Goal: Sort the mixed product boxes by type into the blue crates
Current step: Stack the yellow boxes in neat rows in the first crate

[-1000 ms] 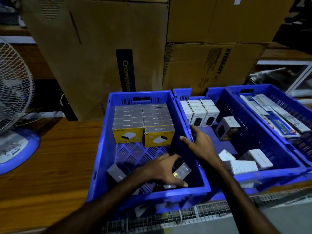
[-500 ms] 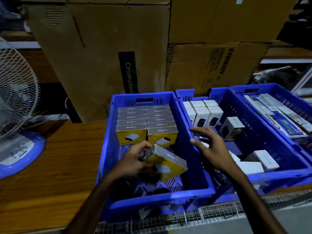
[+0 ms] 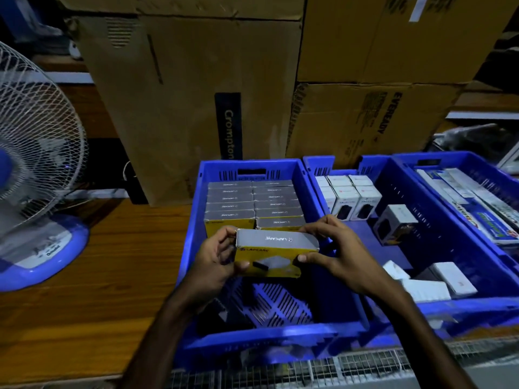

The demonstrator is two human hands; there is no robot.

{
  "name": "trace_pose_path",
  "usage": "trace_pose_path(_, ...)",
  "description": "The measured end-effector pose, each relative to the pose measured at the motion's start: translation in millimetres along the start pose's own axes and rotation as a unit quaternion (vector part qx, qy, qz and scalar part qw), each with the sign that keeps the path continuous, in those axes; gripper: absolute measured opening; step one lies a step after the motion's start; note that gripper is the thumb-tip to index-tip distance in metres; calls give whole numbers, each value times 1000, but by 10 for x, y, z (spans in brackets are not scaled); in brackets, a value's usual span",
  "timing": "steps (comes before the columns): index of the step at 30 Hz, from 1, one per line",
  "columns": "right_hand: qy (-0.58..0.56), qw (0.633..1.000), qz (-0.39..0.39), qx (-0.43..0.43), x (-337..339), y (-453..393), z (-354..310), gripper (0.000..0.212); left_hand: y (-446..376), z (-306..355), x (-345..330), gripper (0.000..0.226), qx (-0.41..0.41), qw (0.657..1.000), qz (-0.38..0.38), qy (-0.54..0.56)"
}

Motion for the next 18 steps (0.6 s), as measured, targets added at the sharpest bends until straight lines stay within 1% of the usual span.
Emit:
trace_pose_path(2,19,1000,13,16,-64,-56,-40,48,-20,150,70,47,-34,993,29,-110)
trace_pose_path(3,29,999,17,19,-112,-91,-59,48,-29,247,104,43,-53,979,48,-189)
trace_pose_path(4,37,999,18,19,-174,-135,-76,48,-36,351,121,40,-77,954,65,-283)
trace_pose_path(6,47,999,14,19,-327,-249,-111,48,-50,507,121,39,-118,881,68,-454)
trace_pose_path(8,54,998,11,21,-489,-384,-144,48,-101,555,156,42,-113,815,51,-565)
trace_pose_path(10,52,998,8,14,-625,-531,-148,50,-202,562,250,43,-103,763,33,-637)
trace_pose_path(12,34,999,-2,4,-737,-655,-117,48,-305,557,341,43,-106,722,17,-684)
trace_pose_path(14,12,1000,-6,0,-756,-734,-64,46,-411,533,416,42,-111,693,6,-713)
trace_pose_path(15,15,1000,4,1,-709,-759,-33,47,-465,515,450,42,-111,683,3,-722)
trace_pose_path(18,83,994,72,1,-416,-789,108,46,-627,469,513,39,-95,645,-13,-758)
Point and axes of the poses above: each hand's wrist, its own y-axis away from the middle knuckle, its own x-axis out of the back of the hand, z = x × y, the point moved 6 cm from there along -y, towards the middle knuckle, and after that the axes turned 2 degrees about y, right-handed, at the moved point
